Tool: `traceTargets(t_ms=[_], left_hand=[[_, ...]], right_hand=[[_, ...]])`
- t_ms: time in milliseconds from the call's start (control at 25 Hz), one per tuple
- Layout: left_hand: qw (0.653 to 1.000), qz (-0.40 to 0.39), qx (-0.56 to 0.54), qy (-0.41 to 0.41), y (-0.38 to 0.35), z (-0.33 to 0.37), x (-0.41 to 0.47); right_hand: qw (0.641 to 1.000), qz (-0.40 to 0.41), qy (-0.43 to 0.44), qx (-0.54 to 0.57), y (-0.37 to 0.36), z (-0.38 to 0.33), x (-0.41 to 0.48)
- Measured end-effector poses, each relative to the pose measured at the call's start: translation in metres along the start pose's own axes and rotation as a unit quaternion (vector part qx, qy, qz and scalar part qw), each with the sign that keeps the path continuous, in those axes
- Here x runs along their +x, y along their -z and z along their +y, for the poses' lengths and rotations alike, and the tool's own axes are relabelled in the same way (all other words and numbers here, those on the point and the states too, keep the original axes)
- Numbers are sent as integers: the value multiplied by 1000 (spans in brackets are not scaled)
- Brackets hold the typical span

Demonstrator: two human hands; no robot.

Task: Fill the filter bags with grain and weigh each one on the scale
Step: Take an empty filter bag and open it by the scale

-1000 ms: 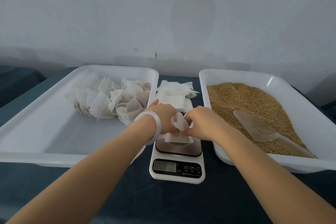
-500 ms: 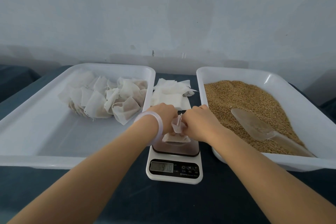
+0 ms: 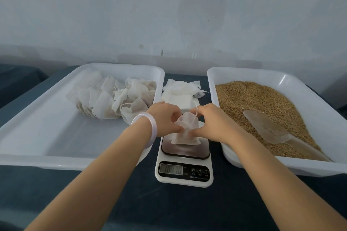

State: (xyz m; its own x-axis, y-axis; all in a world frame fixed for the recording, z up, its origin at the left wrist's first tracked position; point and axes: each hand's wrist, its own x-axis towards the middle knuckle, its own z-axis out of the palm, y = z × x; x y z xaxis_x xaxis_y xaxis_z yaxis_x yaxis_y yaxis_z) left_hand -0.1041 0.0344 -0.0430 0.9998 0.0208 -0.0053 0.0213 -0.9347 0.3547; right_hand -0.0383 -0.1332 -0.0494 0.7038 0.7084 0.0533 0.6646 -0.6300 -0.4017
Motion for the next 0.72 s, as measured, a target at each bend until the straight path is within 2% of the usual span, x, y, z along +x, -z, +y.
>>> traceTargets(t_ms=[160, 720], left_hand=[[999, 6, -39, 3, -1, -3, 0], [999, 5, -35, -4, -2, -4, 1]], right_hand=[[1000, 21, -17, -3, -1, -4, -3], [999, 18, -21, 22, 0, -4, -3]])
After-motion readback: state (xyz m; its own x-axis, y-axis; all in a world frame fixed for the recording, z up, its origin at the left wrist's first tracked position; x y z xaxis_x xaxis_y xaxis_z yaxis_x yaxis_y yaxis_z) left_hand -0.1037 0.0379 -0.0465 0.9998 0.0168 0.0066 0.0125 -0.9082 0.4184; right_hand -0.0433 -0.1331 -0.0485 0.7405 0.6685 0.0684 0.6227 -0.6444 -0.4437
